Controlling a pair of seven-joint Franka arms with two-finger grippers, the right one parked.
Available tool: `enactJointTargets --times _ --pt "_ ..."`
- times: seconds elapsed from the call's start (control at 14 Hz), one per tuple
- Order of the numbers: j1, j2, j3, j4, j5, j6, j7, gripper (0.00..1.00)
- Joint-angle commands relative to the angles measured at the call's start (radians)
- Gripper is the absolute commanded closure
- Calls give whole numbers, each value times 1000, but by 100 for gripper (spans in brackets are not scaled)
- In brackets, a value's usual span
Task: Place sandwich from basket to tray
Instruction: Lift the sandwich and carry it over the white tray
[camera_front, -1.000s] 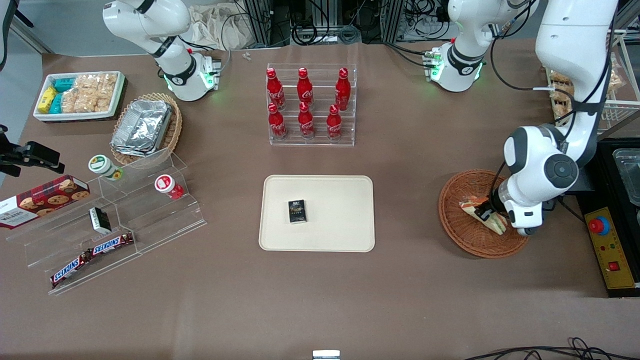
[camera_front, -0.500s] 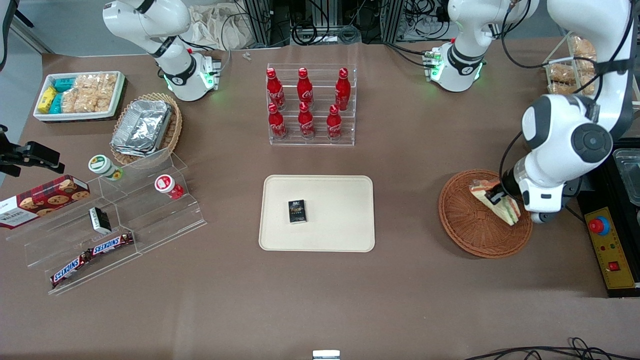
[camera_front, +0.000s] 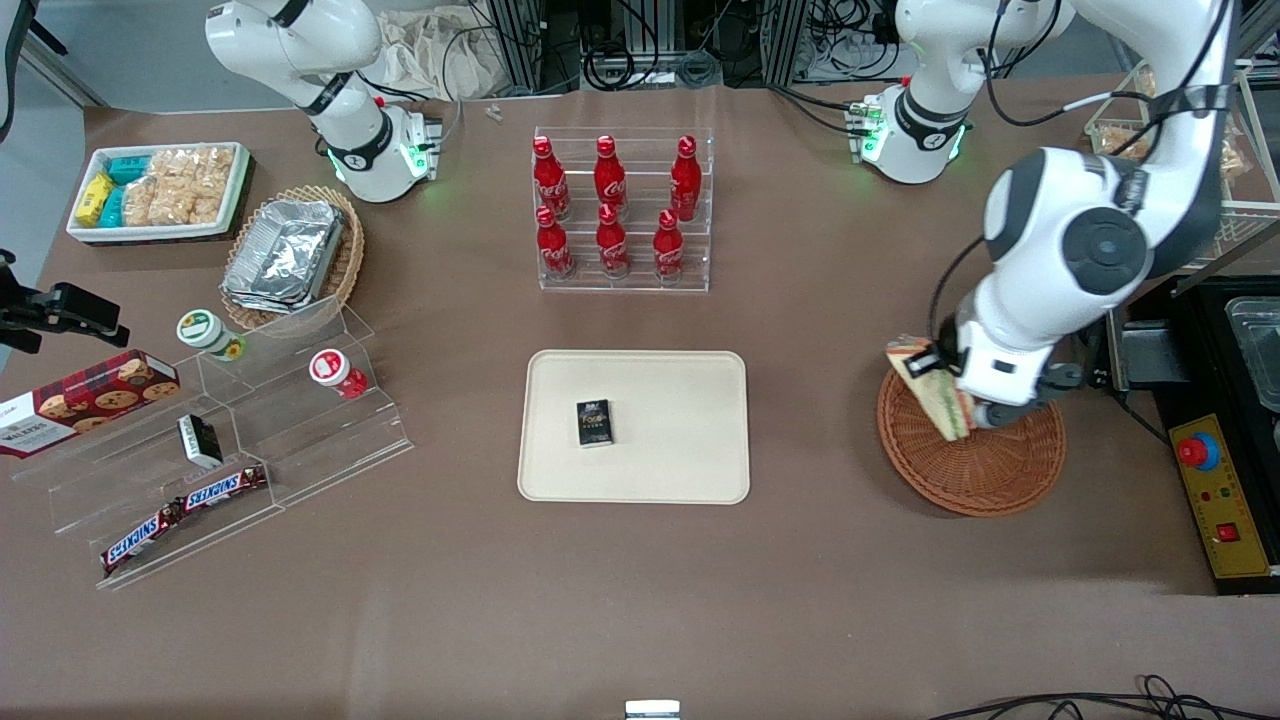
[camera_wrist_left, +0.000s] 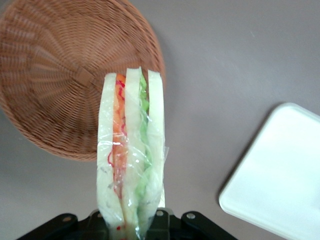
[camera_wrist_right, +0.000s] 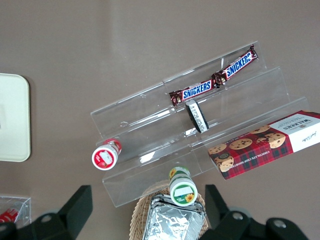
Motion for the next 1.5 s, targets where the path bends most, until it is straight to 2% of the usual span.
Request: enactJointTargets --times 0.0,0.14,0.36,0.5,0.71,1.0,1.43 --pt "1 70 -80 80 9 -11 28 100" --pt "1 101 -139 87 15 42 66 100" --pt "-51 150 -157 90 23 106 170 100" --pt "-82 201 -157 88 72 158 228 100" --pt "-129 282 -157 87 97 271 229 100" --pt "-177 373 -153 111 103 328 203 100" --pt "-208 509 -153 212 277 340 26 100"
